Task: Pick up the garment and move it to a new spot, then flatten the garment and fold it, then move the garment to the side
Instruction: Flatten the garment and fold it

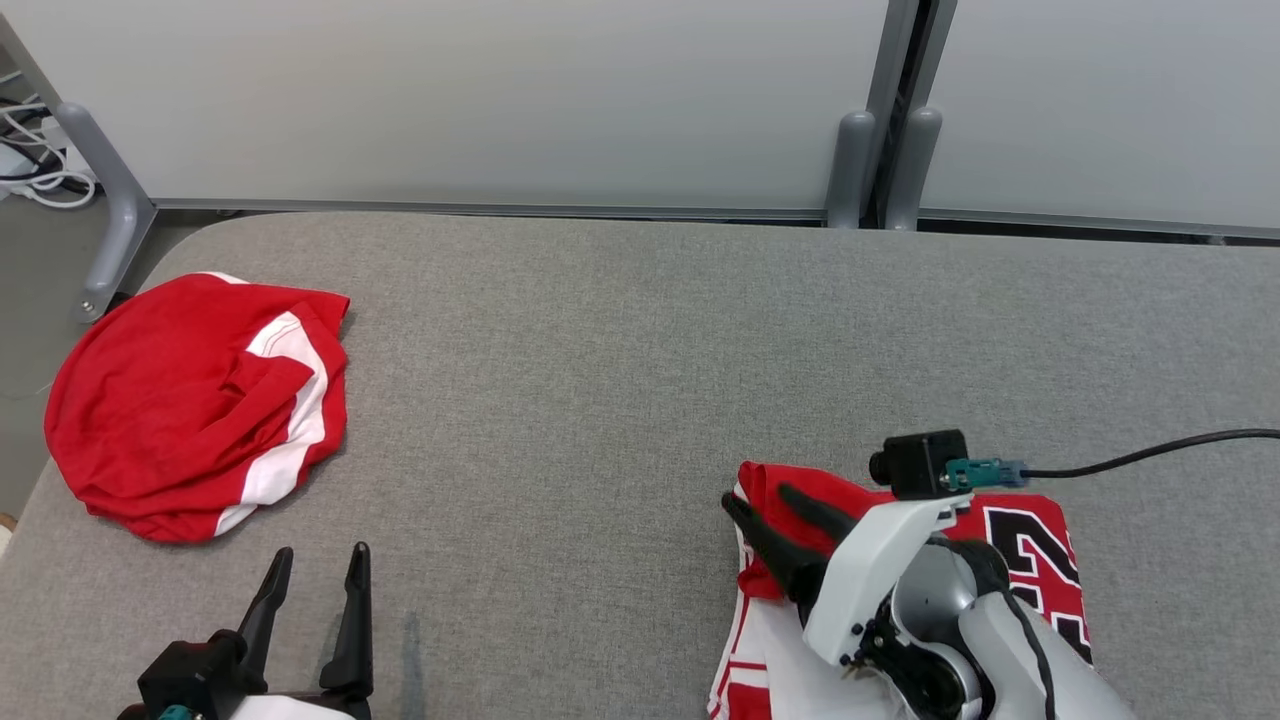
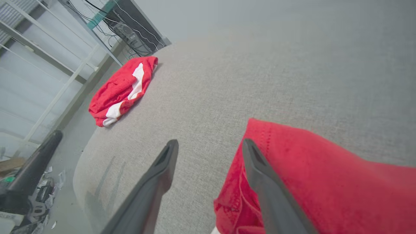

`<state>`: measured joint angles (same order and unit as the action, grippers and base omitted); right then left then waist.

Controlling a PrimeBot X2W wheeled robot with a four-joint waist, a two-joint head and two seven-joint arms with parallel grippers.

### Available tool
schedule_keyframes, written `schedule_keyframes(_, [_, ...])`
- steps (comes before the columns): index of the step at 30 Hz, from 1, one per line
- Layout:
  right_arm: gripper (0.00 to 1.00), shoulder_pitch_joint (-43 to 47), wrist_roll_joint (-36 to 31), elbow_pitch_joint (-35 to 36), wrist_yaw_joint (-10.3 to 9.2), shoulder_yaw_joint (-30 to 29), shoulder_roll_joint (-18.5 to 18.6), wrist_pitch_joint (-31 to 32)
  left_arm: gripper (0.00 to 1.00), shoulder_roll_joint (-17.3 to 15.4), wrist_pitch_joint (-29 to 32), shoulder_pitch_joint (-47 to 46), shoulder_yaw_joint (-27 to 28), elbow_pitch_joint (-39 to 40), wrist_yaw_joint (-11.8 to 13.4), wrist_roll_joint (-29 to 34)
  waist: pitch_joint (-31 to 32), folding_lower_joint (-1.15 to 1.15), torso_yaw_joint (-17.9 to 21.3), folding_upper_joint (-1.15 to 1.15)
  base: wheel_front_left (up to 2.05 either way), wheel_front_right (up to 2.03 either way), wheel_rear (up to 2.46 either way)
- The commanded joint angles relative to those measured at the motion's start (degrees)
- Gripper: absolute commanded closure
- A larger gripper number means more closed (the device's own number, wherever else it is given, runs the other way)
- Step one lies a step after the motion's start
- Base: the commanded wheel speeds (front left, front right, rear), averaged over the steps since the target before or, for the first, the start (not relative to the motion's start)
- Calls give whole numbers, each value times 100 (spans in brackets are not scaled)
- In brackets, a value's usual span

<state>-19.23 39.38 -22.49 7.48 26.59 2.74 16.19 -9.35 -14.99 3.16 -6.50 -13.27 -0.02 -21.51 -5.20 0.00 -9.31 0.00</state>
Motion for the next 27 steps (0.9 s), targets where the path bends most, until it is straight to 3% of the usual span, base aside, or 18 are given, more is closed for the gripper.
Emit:
schedule_keyframes(1, [0, -56, 4, 78, 3, -28, 33, -68, 0, -12, -25, -8, 30, 11, -23, 15, 7, 0, 10, 0, 0, 0, 0])
schedule_keyframes(5, [0, 147, -481, 466, 2, -712, 52, -220, 0, -12, -25, 56, 95, 57, 4, 10, 32, 0, 66, 0, 0, 0, 0])
schedule_keyframes(10, [0, 691, -1902, 1238, 4, -2088, 25, 53, 0, 22, -25, 69, 150, 124, 1, 12, -13, 0, 171, 0, 0, 0, 0])
schedule_keyframes(12, [35, 1121, -2656, 1629, 3, -2701, 31, 441, 0, 43, -25, 20, 152, 158, -38, 6, -101, 0, 238, 0, 0, 0, 0])
schedule_keyframes(16, [99, 1502, -2825, 2061, 4, -2799, 17, 873, 0, 51, -25, -32, 186, 185, -41, 22, -203, 0, 317, 0, 0, 0, 0])
schedule_keyframes(27, [100, 1740, -2906, 1888, 2, -2185, 31, 1166, 0, 103, -25, -132, 123, 104, -116, 69, -231, 0, 337, 0, 0, 0, 0])
